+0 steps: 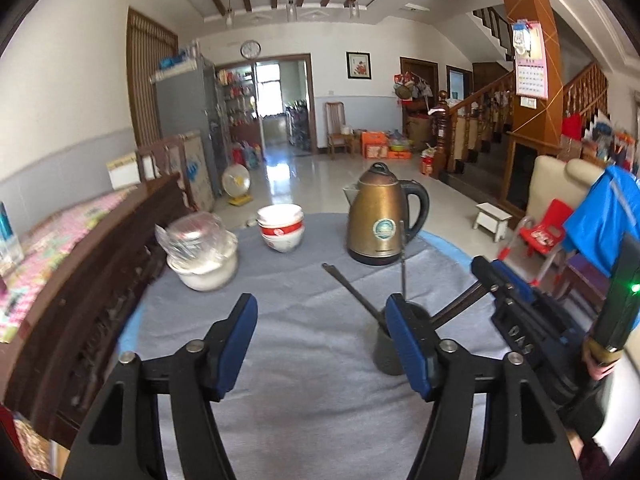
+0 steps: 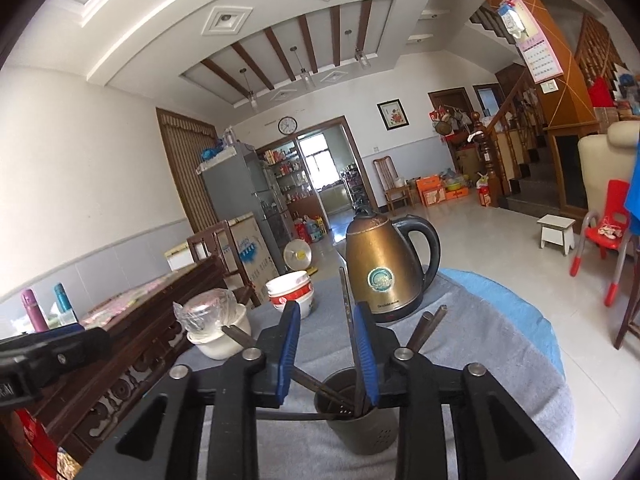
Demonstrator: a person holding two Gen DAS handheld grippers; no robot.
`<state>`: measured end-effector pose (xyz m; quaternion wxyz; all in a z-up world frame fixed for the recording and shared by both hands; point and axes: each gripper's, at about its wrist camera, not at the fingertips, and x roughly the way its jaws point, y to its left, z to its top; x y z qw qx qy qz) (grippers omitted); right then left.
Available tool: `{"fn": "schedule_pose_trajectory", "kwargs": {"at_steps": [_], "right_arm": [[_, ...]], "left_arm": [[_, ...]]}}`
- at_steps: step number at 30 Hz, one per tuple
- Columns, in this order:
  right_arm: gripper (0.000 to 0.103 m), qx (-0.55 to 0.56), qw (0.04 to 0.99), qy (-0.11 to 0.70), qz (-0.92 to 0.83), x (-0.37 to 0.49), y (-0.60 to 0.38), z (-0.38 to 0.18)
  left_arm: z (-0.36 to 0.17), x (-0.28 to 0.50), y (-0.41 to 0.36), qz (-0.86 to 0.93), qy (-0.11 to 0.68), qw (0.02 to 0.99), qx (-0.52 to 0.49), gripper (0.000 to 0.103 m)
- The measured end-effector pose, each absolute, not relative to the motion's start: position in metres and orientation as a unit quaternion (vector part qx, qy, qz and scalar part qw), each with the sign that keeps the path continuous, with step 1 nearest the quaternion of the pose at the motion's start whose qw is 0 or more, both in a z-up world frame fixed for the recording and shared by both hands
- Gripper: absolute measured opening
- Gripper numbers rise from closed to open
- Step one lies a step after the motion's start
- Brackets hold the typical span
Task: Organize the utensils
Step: 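Withdraw both open tools from the cup back over the table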
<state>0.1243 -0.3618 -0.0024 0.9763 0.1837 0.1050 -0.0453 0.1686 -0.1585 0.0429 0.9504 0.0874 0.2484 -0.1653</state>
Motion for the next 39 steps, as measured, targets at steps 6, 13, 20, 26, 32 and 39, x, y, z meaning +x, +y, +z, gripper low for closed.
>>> {"fn": "schedule_pose_trajectory", "kwargs": {"at_steps": [6,13,20,26,32,39], "right_arm": [[0.031,0.179,0.978,0.092,-0.046,0.106,-0.358,0.004],[0.031,0.181,0.978,0.095,-0.043,0.090,-0.357,0.008],[0.067,0.177,0.979,0.086,-0.051,0.061,-0.357,0.011],[0.067,0.181,0.978,0.083,-0.062,0.037,-0.364,0.014],[0.067,0.165,0.978,0.097,-0.079,0.014,-0.367,0.014],[0.067,0.162,0.975,0.113,-0.101,-0.014,-0.372,0.015]], "left_arm": [[0.046,0.152,-0.155,-0.144,0.226,0.957,0.107,0.076],[0.053,0.138,-0.155,-0.129,0.200,0.963,0.122,0.087],[0.057,0.123,-0.154,-0.108,0.181,0.968,0.137,0.095],[0.060,0.109,-0.150,-0.097,0.170,0.971,0.140,0.099],[0.057,0.094,-0.150,-0.104,0.176,0.969,0.138,0.099],[0.053,0.076,-0.161,-0.125,0.181,0.964,0.151,0.099]]}}
